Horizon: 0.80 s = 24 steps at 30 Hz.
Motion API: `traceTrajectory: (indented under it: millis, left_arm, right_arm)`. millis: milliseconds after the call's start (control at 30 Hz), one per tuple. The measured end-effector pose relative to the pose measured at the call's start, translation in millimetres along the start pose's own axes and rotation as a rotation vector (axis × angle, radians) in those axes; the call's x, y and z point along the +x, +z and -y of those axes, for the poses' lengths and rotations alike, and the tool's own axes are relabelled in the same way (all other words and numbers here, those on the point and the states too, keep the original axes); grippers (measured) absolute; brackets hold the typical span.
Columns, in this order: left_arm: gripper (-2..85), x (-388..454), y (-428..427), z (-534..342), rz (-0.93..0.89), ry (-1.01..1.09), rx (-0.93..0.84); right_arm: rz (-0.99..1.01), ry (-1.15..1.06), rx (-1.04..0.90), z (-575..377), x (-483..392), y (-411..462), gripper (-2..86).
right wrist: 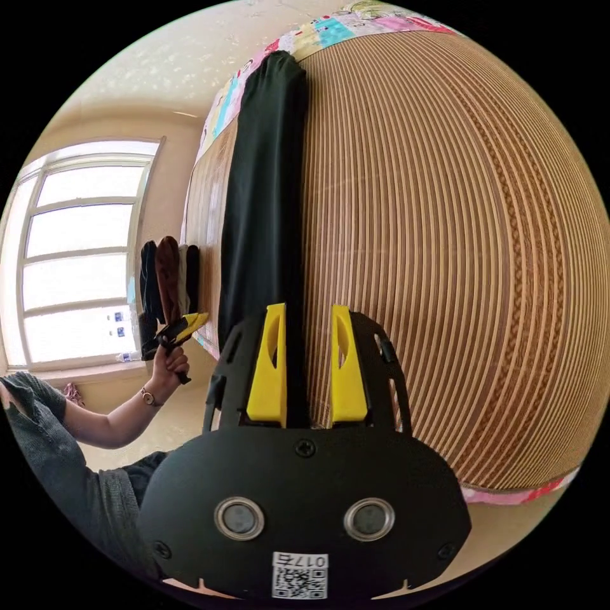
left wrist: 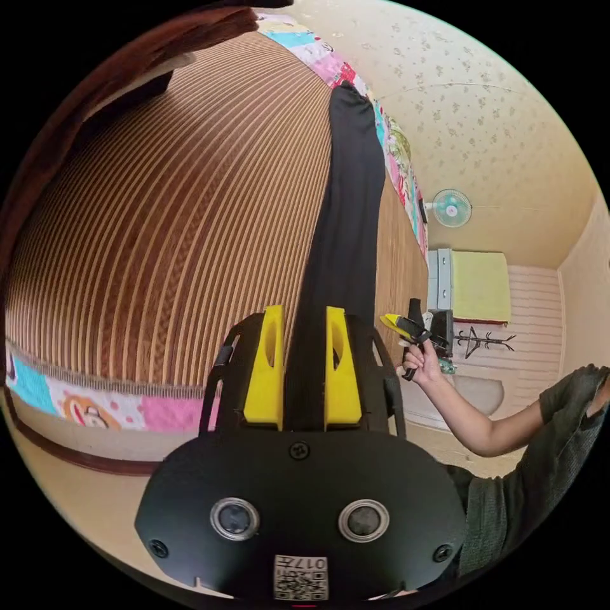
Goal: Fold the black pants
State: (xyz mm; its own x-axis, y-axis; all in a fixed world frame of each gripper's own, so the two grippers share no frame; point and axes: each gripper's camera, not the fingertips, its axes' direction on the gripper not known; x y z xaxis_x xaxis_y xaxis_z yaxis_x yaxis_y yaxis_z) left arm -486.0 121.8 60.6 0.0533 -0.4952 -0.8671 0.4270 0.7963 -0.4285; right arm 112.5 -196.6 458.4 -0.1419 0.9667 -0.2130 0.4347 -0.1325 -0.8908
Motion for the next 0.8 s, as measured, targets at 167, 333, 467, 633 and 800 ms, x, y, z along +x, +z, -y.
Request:
traceTrajectory:
  millis: [167,333,467,633,800]
  left_arm:
    - [16.4,-12,64,93,-0.167,0.026,-0.060]
    - [15.9,13,105,139,-0.095,0.140,-0.121]
    - [15.9,16,133,152,-0.165,0.111,-0.105]
    - [6.6,4,172,149,-0.154,0.084,-0.234]
    - [4.3,8,145,106,-0.343,0.187,-0.176]
  right_arm:
    - [0.165,-0.024,0.045,69,31,21,12.8]
    - [0.278,0.010,0.099,90,50,30,13.6]
    - [0.436,0.056,0.084,115,79,49,12.4]
    - [0.507,0.077,0.061,118,105,62,8.3]
    - [0.594,-0.055,0.117,81,107,46,3.7]
